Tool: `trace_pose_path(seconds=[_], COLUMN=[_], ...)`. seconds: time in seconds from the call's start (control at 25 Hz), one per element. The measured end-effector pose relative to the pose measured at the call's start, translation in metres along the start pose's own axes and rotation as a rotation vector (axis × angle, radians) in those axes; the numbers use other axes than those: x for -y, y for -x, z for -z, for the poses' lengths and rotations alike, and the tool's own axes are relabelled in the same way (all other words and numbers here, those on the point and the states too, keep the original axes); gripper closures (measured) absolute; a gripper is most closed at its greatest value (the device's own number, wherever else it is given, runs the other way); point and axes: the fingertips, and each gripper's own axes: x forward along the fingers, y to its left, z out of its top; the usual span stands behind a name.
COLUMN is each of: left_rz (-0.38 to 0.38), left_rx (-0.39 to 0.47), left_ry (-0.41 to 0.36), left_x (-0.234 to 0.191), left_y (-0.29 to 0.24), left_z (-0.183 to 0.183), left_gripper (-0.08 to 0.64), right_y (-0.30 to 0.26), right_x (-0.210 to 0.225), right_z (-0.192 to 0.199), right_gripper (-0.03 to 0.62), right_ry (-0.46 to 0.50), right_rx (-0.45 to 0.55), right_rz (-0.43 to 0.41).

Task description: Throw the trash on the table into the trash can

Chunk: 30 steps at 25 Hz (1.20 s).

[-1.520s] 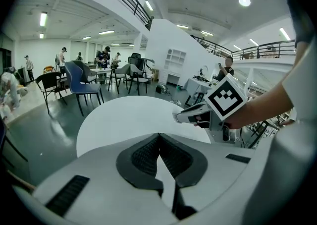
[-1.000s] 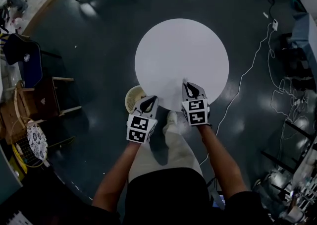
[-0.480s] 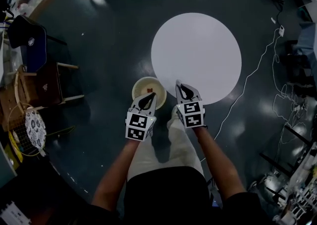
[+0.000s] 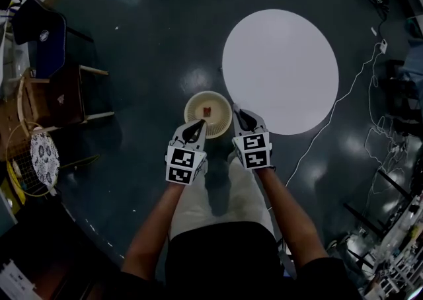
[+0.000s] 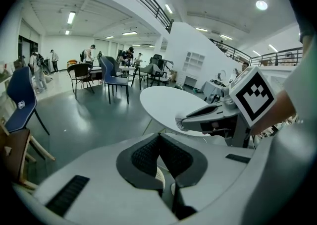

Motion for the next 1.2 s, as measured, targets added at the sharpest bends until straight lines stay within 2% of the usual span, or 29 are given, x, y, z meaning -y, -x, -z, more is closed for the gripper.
trace_pose_path(seconds=[0.28, 0.52, 1.2], left_rz=[-0.015, -0.022, 0.03], left_rx=[-0.008, -0.038, -0.086], left_ry=[0.042, 0.085, 0.075], left_x=[-0.036, -0.066, -0.1], left_y=[0.006, -0.001, -0.07], left_z=[0.025, 0.068, 0.154], left_gripper=[0.545, 0.545, 0.545], right_y=[-0.029, -0.06, -0.15], right_x=[-0.037, -0.064, -0.066], right_z=[0.013, 0.033, 0.109], right_gripper=[0.545, 0.545, 0.545], right_ry=[0.016, 0.028, -0.004], right_rx=[-0.037, -0.063, -0.1], right_rz=[-0.03, -0.055, -0.061])
